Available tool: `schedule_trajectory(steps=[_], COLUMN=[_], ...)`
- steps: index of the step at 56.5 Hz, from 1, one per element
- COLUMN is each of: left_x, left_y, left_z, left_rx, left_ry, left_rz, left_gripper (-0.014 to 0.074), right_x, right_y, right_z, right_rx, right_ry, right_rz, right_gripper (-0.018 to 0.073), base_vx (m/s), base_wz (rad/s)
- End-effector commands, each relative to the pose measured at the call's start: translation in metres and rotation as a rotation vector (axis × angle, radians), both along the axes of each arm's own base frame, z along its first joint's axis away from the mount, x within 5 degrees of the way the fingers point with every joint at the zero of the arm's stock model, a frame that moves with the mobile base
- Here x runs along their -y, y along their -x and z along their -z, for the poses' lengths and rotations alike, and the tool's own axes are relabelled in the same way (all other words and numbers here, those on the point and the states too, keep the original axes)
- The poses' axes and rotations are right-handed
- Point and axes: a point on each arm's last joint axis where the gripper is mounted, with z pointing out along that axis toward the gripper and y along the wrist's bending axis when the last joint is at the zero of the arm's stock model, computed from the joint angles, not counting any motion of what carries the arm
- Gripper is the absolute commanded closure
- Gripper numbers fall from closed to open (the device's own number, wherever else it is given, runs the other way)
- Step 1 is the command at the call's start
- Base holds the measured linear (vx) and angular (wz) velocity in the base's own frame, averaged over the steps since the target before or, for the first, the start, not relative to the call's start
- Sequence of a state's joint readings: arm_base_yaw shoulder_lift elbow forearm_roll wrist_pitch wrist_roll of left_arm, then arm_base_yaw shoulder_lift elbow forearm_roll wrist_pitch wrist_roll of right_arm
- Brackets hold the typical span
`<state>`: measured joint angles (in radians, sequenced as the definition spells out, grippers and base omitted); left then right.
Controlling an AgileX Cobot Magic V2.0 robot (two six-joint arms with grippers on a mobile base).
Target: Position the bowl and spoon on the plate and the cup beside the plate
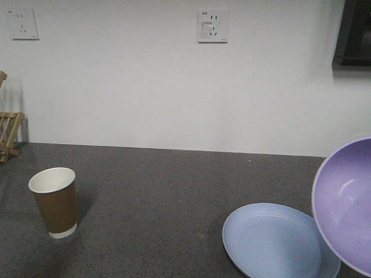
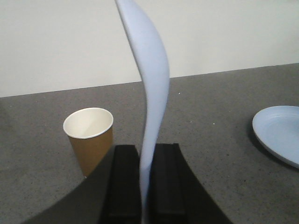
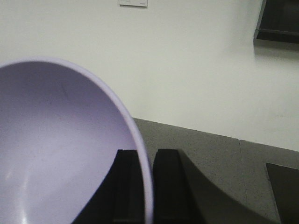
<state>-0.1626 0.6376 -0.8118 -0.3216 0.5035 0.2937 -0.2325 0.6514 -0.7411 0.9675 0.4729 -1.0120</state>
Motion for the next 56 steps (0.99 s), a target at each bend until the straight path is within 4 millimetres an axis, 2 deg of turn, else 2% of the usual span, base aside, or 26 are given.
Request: schedule_trajectory(steps=[1,56], left_x=[-0.0011,-0.0011], left_y=[0.0011,0.0011], left_z=[-0.0151,-0.0151], left_rx=[0.096,0.096], left_ry=[0.039,0.039], left_rz=[-0.015,-0.015], left_gripper=[0.0602,0.0602], right_x=[0.003,0.003], right_y=[0.0005,0.0005], right_z=[-0.0132,-0.0132], right_rx=[0.065,0.065], right_ry=[-0.022,-0.022], right_rz=[0.038,0.038], right_gripper=[0.0568,0.0568], base_vx=[0.1,0.09], base_wz=[0.03,-0.09])
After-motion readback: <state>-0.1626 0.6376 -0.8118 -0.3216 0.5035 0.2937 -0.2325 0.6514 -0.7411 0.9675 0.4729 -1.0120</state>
